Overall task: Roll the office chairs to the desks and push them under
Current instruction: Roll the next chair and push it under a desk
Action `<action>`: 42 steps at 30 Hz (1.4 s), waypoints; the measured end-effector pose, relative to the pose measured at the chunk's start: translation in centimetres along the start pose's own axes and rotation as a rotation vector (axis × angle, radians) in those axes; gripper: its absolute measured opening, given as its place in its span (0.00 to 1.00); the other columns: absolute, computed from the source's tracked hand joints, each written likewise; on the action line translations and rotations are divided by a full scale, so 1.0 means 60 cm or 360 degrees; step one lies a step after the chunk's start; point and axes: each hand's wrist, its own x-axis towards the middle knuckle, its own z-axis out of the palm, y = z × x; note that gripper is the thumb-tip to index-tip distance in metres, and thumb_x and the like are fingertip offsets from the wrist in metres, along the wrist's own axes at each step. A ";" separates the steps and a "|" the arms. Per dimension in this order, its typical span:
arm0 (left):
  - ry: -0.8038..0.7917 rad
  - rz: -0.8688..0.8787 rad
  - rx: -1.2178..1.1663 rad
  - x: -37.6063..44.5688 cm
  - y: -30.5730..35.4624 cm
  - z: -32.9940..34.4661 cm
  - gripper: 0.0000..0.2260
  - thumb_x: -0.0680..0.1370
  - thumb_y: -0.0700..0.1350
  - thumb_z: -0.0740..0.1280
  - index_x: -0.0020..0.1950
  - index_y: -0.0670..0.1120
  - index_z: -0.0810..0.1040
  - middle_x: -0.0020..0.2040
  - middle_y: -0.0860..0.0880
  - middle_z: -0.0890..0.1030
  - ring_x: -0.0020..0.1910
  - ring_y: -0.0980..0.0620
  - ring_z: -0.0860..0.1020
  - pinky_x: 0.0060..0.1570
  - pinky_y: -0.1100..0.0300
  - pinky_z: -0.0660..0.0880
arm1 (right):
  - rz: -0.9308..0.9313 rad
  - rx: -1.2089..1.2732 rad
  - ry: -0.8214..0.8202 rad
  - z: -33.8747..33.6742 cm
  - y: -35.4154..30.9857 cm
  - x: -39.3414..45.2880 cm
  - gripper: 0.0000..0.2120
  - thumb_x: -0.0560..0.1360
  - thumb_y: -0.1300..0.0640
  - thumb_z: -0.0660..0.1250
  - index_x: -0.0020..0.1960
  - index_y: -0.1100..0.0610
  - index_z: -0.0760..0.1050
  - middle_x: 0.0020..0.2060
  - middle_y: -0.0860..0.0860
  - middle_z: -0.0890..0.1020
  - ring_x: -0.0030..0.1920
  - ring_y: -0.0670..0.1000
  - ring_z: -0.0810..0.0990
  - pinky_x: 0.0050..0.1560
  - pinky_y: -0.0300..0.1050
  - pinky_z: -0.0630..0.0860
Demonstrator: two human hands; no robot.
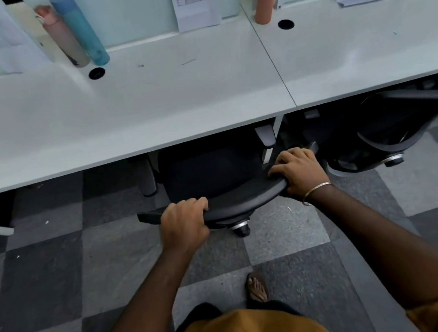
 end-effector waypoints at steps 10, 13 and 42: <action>0.0038 0.0106 0.0095 0.132 -0.036 -0.017 0.13 0.62 0.44 0.77 0.38 0.55 0.74 0.30 0.55 0.72 0.27 0.50 0.72 0.31 0.59 0.57 | 0.0149 -0.0012 0.0098 -0.007 0.021 0.084 0.18 0.62 0.52 0.76 0.52 0.42 0.84 0.46 0.46 0.77 0.50 0.56 0.75 0.58 0.53 0.68; 0.0058 0.0178 0.0110 0.176 -0.059 -0.016 0.13 0.62 0.46 0.77 0.39 0.55 0.74 0.30 0.55 0.73 0.28 0.50 0.72 0.31 0.59 0.59 | 0.0206 -0.0043 0.0112 -0.009 0.016 0.109 0.18 0.62 0.52 0.76 0.52 0.42 0.84 0.46 0.47 0.77 0.49 0.56 0.75 0.58 0.53 0.68; -0.0008 0.0268 0.0029 0.375 -0.062 -0.025 0.17 0.65 0.51 0.76 0.52 0.56 0.78 0.43 0.55 0.81 0.42 0.48 0.80 0.43 0.55 0.72 | 0.0225 0.0114 0.0131 -0.041 0.121 0.272 0.16 0.63 0.58 0.78 0.51 0.48 0.86 0.54 0.54 0.80 0.59 0.62 0.76 0.67 0.58 0.69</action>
